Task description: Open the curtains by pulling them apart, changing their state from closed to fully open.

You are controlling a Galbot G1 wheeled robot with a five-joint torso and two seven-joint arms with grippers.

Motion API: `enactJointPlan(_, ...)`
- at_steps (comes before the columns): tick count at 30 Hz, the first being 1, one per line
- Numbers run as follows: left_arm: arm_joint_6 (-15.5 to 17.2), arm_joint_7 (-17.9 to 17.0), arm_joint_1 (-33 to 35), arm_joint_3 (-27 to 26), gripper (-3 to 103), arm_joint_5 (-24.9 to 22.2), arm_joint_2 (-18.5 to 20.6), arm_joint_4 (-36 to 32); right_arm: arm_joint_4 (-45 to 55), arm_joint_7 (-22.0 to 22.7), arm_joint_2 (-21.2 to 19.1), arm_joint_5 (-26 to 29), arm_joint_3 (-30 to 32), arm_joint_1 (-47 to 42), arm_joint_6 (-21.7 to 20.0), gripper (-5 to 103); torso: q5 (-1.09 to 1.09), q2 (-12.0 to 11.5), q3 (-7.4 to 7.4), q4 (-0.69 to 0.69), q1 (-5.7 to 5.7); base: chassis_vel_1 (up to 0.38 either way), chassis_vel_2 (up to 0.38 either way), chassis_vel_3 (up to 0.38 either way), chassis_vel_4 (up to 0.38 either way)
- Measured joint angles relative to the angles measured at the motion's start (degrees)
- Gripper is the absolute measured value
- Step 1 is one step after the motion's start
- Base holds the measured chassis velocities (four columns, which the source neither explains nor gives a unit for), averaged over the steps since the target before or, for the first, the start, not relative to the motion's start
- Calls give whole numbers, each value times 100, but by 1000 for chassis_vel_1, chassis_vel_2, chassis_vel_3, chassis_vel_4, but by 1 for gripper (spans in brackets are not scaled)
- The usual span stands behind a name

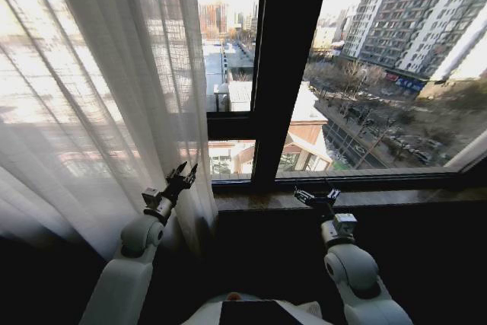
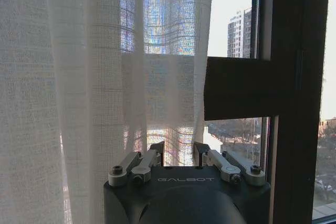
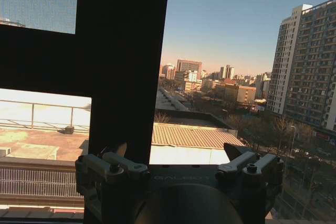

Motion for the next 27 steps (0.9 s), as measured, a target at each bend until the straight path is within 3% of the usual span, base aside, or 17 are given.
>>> enactJointPlan(1,0,0,29,-30,24,-1,6,-21,-4,1,-1,3,-2,10,1,100,0,0,0,0,0,0,0,0,0)
enactJointPlan(3,0,0,36,-36,24,-1,8,-26,-4,1,-1,3,-2,11,1,100,0,0,0,0,0,0,0,0,0)
enactJointPlan(6,-2,0,67,-89,8,-1,26,-73,-25,2,1,9,-21,46,2,100,0,0,0,0,-1,0,0,0,0)
enactJointPlan(9,-2,0,86,-124,2,-1,32,-111,-45,2,-1,10,-25,70,5,100,0,0,0,0,-1,0,0,0,0)
enactJointPlan(15,-3,0,236,-254,0,1,42,-275,-58,2,-39,22,-27,97,9,100,0,0,0,0,-1,0,0,0,0)
enactJointPlan(27,-74,0,1097,-723,0,25,27,-1262,-70,24,-177,234,-115,197,10,100,0,0,0,0,-1,0,0,0,0)
